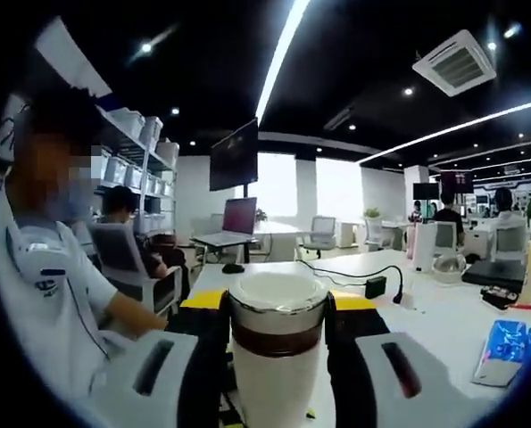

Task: Grasp the water cup twist off the cup lid place the cup lid on the table

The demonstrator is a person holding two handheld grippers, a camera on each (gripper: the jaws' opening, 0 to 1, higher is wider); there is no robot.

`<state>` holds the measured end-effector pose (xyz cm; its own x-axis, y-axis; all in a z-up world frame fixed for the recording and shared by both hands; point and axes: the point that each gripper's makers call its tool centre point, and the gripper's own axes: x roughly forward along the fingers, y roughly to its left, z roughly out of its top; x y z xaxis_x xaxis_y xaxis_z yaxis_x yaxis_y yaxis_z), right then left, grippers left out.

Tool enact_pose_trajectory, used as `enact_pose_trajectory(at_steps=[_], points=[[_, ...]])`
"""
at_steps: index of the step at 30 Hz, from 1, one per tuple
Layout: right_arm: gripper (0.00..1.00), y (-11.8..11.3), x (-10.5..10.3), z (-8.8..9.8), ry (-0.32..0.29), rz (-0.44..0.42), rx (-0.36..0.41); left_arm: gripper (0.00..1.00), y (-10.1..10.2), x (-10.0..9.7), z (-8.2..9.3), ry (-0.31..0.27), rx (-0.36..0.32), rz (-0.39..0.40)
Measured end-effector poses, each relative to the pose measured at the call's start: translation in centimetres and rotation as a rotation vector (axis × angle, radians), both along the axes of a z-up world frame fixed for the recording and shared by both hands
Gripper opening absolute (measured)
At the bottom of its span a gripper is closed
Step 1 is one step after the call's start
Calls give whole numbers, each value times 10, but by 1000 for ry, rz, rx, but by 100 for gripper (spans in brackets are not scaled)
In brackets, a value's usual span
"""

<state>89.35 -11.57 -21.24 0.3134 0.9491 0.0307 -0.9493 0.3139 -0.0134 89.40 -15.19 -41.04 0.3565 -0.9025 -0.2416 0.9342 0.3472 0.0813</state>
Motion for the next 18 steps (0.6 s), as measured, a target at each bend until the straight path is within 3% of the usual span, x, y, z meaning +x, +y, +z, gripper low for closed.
enact_pose_trajectory(at_steps=[11,16,18], points=[[45,2,-1,-1,16,-34,-3,52,0,1,0,-2,2,0],[48,-2,2,-5,34,-157,-88,52,0,1,0,-1,3,0],[48,1,-1,0,-8,-188,-111,52,0,3,0,-2,3,-2]])
